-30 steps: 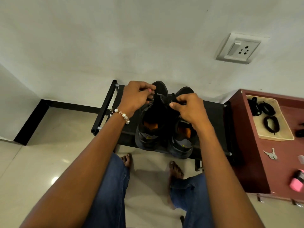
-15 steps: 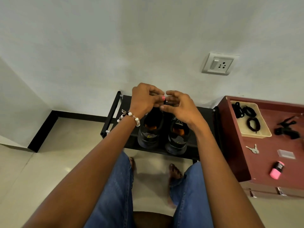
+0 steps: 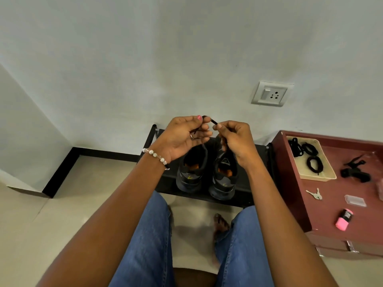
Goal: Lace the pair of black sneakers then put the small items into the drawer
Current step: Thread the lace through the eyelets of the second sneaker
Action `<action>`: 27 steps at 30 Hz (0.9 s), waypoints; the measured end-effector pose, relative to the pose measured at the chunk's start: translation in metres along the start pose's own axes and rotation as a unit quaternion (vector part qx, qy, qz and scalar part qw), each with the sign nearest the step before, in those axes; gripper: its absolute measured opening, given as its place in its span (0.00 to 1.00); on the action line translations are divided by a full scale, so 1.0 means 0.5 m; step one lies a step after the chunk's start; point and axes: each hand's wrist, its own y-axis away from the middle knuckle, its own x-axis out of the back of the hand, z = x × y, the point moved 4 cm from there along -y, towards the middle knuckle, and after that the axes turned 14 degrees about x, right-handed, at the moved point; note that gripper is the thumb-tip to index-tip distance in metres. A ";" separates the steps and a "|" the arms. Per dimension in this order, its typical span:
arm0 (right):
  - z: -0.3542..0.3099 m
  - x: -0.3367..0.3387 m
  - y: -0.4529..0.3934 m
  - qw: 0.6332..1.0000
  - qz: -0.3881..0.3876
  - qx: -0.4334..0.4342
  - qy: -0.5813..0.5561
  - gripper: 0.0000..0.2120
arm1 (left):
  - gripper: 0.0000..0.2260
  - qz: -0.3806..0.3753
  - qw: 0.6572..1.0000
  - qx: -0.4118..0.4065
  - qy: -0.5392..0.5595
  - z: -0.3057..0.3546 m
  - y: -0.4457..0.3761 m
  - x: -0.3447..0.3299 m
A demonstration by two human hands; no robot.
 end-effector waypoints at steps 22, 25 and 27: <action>-0.009 0.014 -0.024 0.976 -0.169 0.096 0.095 0.09 | 0.12 -0.084 0.987 -0.047 0.126 -0.009 0.013 -0.046; -0.002 -0.017 0.033 0.947 -0.283 0.083 0.126 0.09 | 0.12 0.017 0.993 -0.102 0.058 0.009 -0.008 -0.027; -0.022 -0.021 0.039 0.937 -0.301 0.103 0.141 0.08 | 0.13 0.102 0.980 -0.132 -0.107 0.014 -0.022 -0.011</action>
